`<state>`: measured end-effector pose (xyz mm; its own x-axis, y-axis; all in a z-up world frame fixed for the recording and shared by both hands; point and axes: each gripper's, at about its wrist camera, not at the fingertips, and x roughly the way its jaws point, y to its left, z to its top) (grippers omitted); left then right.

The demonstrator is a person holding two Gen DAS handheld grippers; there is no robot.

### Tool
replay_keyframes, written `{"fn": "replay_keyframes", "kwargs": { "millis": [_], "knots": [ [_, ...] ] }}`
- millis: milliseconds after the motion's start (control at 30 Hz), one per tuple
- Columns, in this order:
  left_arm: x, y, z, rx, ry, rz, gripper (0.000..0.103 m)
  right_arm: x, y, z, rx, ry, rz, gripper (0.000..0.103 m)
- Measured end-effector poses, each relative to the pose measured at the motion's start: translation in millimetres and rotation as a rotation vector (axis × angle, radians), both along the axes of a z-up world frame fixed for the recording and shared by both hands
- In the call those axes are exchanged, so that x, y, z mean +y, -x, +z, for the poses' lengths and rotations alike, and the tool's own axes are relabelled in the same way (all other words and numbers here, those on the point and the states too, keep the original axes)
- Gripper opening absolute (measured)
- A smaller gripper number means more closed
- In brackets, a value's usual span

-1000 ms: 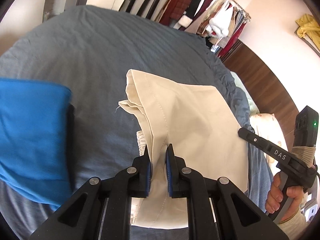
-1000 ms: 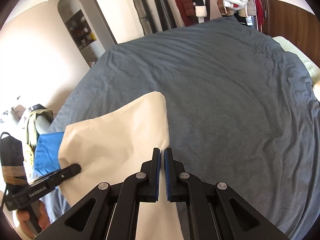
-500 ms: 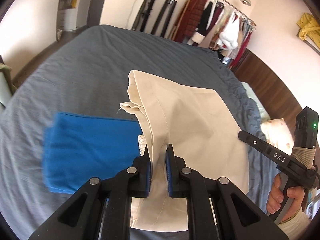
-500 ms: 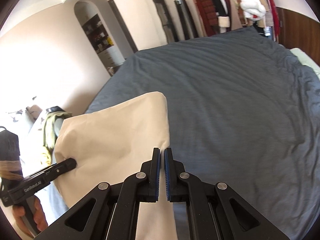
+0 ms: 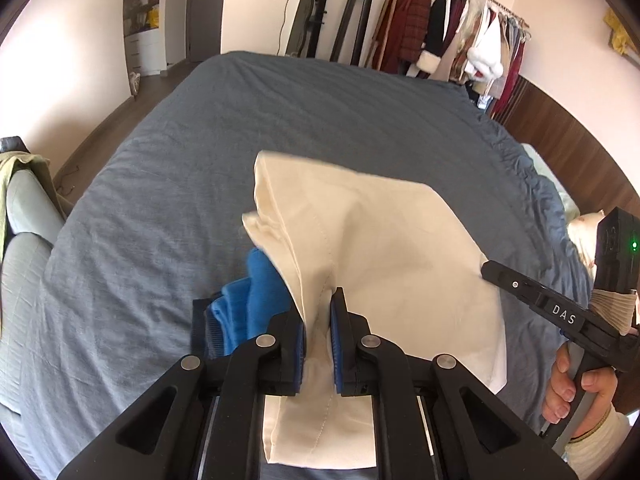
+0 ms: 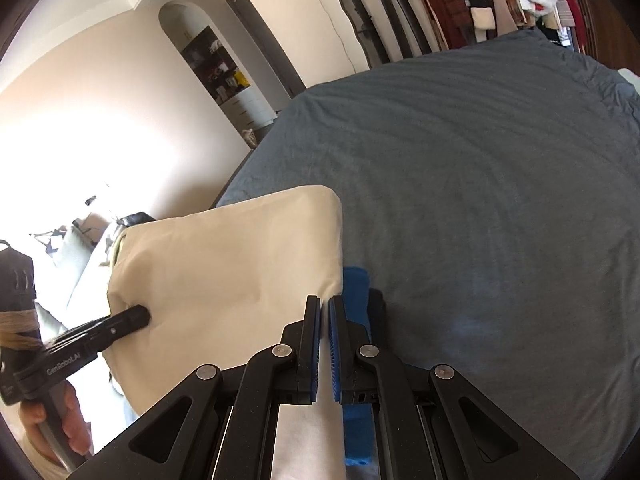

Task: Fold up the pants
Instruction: 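Lift the folded pants with both tools and carry them onto the blue clothes stack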

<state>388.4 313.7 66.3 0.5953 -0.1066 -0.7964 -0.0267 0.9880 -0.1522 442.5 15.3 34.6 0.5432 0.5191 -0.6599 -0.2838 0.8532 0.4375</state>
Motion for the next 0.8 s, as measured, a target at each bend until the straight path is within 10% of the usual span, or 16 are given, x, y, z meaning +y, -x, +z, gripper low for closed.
{"fn": "replay_keyframes", "kwargs": {
  "millis": [300,667,800],
  "knots": [
    [15,-7,-28,0.033,0.044,-0.036,0.013,13,3,-39,0.039,0.043,-0.047,0.006],
    [23,-4,-45,0.085,0.018,0.024,0.038,16,1,-57,0.068,0.157,-0.063,0.007],
    [26,-4,-42,0.091,0.009,0.048,0.040,12,0,-57,0.079,0.203,-0.100,0.030]
  ]
}}
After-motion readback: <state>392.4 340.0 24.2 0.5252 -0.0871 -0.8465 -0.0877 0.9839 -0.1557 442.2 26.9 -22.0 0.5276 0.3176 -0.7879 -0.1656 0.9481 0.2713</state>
